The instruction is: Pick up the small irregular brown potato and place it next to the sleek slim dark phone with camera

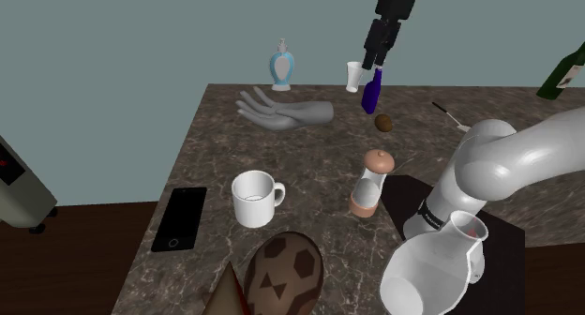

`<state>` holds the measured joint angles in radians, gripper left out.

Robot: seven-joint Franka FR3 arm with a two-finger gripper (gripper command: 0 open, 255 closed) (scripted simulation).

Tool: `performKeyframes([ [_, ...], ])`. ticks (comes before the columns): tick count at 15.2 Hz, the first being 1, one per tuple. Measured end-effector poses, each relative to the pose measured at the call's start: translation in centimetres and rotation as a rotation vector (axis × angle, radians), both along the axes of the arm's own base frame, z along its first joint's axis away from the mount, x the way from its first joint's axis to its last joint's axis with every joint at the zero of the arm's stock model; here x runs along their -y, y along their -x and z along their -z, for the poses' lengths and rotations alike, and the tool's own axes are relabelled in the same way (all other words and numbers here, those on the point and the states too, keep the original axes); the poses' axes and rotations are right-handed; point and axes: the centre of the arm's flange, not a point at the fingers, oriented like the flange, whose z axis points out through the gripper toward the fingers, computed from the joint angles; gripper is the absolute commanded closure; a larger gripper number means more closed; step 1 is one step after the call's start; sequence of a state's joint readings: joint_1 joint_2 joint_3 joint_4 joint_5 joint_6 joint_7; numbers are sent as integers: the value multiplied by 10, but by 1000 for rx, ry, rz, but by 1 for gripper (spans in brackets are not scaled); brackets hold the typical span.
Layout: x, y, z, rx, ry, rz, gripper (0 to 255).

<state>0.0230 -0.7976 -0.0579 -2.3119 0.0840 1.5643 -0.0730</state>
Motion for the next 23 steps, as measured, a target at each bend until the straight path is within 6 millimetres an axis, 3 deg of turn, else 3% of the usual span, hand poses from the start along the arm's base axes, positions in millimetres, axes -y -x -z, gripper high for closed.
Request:
performKeyframes([
  [2,4,1,4,3,1,10,0],
  [7,41,2,45,33,13,106,0],
  [13,96,9,102,73,29,234,0],
  [23,184,37,193,141,54,446,0],
])
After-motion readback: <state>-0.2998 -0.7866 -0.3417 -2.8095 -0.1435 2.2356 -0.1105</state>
